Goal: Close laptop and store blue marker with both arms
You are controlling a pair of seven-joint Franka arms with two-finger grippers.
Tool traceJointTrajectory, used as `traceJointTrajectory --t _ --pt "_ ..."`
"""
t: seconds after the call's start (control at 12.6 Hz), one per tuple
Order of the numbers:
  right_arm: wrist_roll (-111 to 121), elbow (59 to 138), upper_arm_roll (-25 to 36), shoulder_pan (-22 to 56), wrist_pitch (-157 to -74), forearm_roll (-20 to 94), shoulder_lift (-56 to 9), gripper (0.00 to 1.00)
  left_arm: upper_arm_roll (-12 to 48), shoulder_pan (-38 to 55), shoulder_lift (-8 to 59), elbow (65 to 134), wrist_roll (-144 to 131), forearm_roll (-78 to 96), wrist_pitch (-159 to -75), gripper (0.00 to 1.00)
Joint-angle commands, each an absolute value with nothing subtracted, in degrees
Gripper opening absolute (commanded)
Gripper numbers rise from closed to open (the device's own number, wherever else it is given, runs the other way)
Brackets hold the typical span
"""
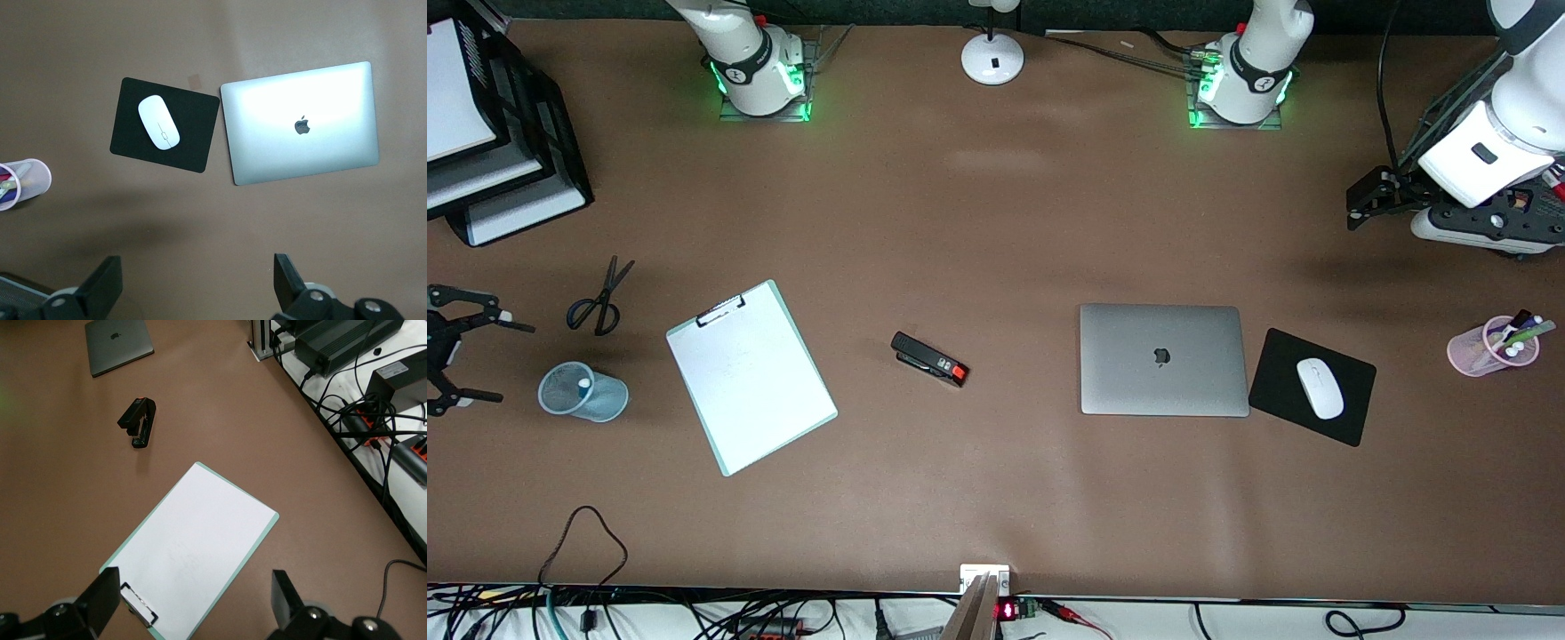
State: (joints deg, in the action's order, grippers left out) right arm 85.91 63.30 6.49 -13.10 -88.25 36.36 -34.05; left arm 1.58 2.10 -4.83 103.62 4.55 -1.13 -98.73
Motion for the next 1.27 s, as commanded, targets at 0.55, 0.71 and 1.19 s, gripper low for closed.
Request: traceJointTrajectory --t 0.55,0.71,1.19 --pt "45.83 74.26 6.24 0.51 -91.49 20.15 -20.93 1.0 1.14 2.29 -5.1 103.01 5.8 -1.14 -97.73 1.0" --pt "37.14 74.62 6.24 3.76 -91.32 14.71 -19.43 1.0 1.14 2.29 -5.1 103.01 5.8 -1.14 -97.73 1.0" --pt "15.58 78.39 6.33 6.77 -87.99 5.56 -16.26 1.0 1.14 2.29 -5.1 103.01 5.8 -1.14 -97.73 1.0"
